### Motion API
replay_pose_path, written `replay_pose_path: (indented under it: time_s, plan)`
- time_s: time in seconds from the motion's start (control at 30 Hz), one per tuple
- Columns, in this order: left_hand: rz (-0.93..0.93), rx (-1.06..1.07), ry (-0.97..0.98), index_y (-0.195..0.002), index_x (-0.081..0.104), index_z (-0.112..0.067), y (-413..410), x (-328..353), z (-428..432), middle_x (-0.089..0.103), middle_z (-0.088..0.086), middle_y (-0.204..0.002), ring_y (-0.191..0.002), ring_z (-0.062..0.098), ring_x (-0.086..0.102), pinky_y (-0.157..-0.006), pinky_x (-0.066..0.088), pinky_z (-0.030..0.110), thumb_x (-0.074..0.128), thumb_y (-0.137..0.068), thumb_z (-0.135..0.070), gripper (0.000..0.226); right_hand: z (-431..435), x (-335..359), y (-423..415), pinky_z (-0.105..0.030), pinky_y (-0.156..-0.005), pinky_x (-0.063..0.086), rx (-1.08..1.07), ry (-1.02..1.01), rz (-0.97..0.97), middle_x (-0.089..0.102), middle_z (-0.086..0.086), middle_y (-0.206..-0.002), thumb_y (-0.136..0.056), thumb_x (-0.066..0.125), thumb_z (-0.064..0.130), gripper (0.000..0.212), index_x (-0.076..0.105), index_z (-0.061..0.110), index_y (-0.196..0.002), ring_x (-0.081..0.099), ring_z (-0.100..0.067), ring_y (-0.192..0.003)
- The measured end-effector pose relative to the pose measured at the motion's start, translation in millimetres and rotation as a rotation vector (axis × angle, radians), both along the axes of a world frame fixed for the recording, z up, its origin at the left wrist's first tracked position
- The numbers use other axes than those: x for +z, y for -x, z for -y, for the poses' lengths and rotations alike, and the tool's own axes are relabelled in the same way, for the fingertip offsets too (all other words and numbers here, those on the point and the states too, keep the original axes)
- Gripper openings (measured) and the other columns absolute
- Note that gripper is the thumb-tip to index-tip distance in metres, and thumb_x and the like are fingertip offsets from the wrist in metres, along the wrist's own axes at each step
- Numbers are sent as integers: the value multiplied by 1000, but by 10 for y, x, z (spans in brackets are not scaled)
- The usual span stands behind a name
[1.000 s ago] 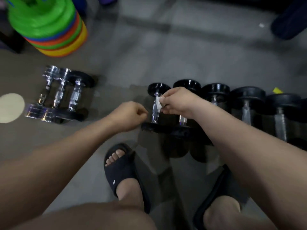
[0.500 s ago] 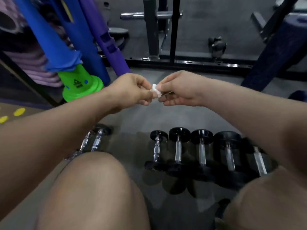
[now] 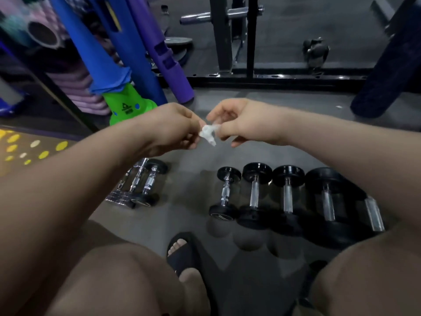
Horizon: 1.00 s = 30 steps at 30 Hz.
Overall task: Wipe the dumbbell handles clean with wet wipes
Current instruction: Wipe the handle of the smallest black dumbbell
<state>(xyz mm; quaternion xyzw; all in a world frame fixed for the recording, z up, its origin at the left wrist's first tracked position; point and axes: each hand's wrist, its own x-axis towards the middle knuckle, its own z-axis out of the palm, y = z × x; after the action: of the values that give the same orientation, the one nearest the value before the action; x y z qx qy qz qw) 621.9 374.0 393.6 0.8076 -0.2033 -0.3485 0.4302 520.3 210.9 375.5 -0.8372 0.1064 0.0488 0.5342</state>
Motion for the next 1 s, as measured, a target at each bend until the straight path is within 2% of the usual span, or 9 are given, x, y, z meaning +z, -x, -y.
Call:
replay_pose_path:
  time_s: [0.13,0.2,0.4,0.57,0.67,0.73,0.83,0.93,1.0]
  plan:
    - [-135,23,149,-103,62,-10,60,-48,-40,66,10,-84,-70,13,63,-68,59,25,60,-100,-16,7,-91,-18,26,-31,-70,61,-104,11,67,71,-5,-78,-92,73,18,14,69,6,-99,64,-9,-65]
    - [-114,-54,139,-100,63,-12,68,-82,-41,70,7,-90,-77,13,67,-76,60,27,67,-95,-30,19,-92,-44,52,-31,-68,60,-135,-34,41,70,-5,-77,-95,70,20,14,68,6,-96,65,-10,-65]
    - [-4,-31,51,-94,63,-5,-15,-205,-109,63,9,-78,-62,11,61,-59,57,18,67,-92,1,7,-44,-84,123,-27,-64,56,-212,-54,-111,69,-9,-84,-103,55,18,15,65,7,-104,63,-14,-71]
    - [-97,34,15,-93,63,-10,-93,-230,-193,55,5,-73,-63,10,55,-69,62,28,58,-100,-8,9,-90,-110,151,-30,-77,60,-215,-235,-180,68,-9,-91,-102,57,18,9,64,12,-102,63,-16,-79]
    - [-197,25,99,-95,64,-13,-75,-203,-214,66,10,-89,-77,14,65,-71,62,31,55,-103,-14,12,-133,-97,155,-36,-87,58,-166,-309,-163,67,-4,-92,-96,68,30,28,68,10,-115,63,-15,-82]
    - [-236,29,138,-98,64,-11,-70,-193,-225,68,13,-100,-81,16,69,-71,61,31,54,-103,-16,12,-148,-81,158,-34,-86,57,-139,-297,-149,66,0,-85,-95,70,31,28,69,11,-114,62,-14,-81]
    - [-117,57,78,-94,62,-10,-42,-233,-220,63,15,-98,-78,18,65,-70,63,32,59,-101,-15,10,-159,-90,160,-30,-80,57,-156,-245,-176,64,3,-72,-94,70,21,14,70,12,-104,61,-12,-77]
    - [240,82,4,-86,57,-15,-37,-279,-198,61,12,-90,-75,20,59,-72,62,37,67,-95,-12,13,-181,-141,146,-32,-78,57,-229,-178,-221,65,-2,-74,-93,70,17,5,69,13,-95,61,-14,-74]
    - [196,67,103,-89,59,-11,-6,-267,-163,61,11,-85,-71,20,61,-67,60,31,63,-94,-5,9,-194,-172,142,-31,-75,56,-296,-160,-227,64,-3,-76,-92,70,16,3,68,14,-93,60,-15,-71]
